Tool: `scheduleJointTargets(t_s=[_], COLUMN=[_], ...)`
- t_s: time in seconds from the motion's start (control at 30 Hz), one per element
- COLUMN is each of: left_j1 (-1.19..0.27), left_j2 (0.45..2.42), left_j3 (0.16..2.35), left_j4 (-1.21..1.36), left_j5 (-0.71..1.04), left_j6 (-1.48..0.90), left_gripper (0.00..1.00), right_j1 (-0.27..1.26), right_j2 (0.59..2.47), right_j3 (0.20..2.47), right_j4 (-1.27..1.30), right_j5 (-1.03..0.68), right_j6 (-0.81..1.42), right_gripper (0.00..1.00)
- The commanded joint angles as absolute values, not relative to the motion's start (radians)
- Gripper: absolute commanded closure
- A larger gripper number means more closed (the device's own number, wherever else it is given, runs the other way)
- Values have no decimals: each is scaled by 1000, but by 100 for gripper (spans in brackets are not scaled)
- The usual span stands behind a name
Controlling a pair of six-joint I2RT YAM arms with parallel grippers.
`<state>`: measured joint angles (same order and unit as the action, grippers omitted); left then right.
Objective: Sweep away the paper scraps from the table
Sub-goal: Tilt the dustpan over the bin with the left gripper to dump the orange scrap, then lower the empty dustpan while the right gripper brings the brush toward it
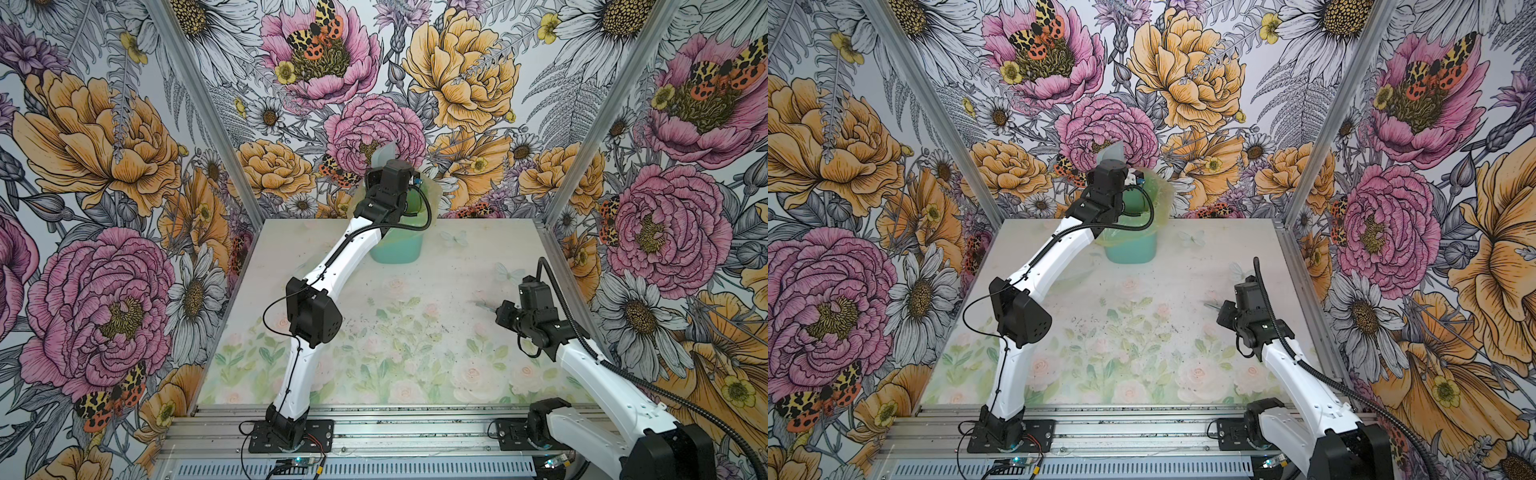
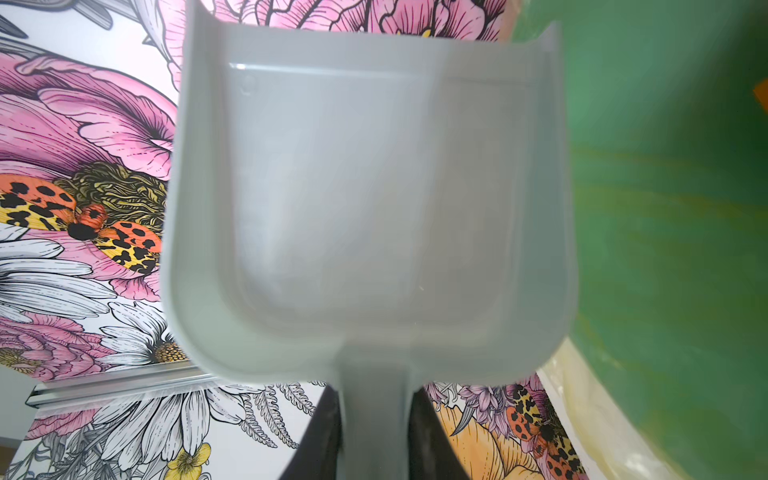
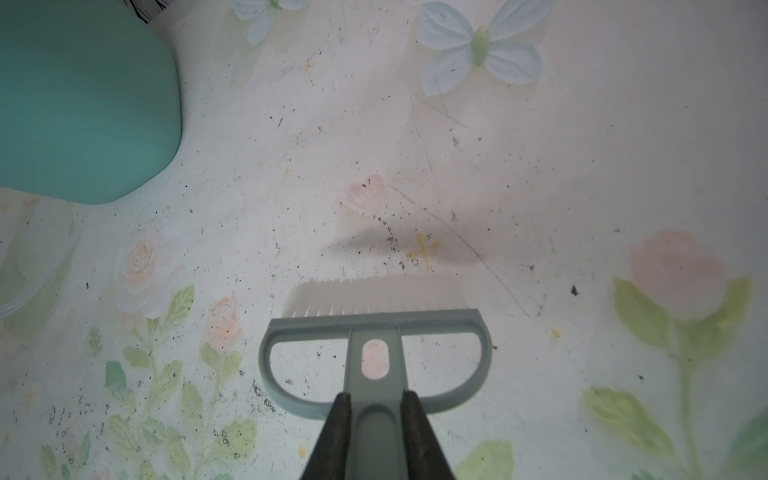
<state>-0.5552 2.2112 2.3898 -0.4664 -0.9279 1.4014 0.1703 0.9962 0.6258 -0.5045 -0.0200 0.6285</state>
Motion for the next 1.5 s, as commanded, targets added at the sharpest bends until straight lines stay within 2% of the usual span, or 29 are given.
scheduleJointTargets(t_s=[0.0, 0.27, 0.57, 0.8, 0.97, 1.2, 1.47], left_j1=[-554, -566, -657, -752, -789, -797, -797], left_j2=[2143, 2011, 1865, 1874, 1920, 1951, 1915], left_j3=[2409, 2382, 2151, 2038, 1999, 1959, 1818], left_j4=[-437, -600, -640, -637, -629, -627, -600], left_j5=[-936, -727, -522, -411, -348, -284, -244], left_j6=[1316, 933, 691, 561, 500, 440, 388], left_gripper=[100, 100, 100, 100, 100, 100, 100], right_j1=[166, 166, 141, 76, -2, -73, -80], right_j2=[980, 989, 1103, 1204, 1239, 1244, 1272], right_j3=[627, 678, 854, 1002, 1052, 1037, 977], right_j4=[-482, -482, -486, -517, -539, -540, -538], right_j5=[-6, 20, 40, -90, -251, -421, -524], right_j6=[624, 582, 521, 518, 529, 534, 527], right_gripper=[98, 99, 98, 98, 98, 98, 98])
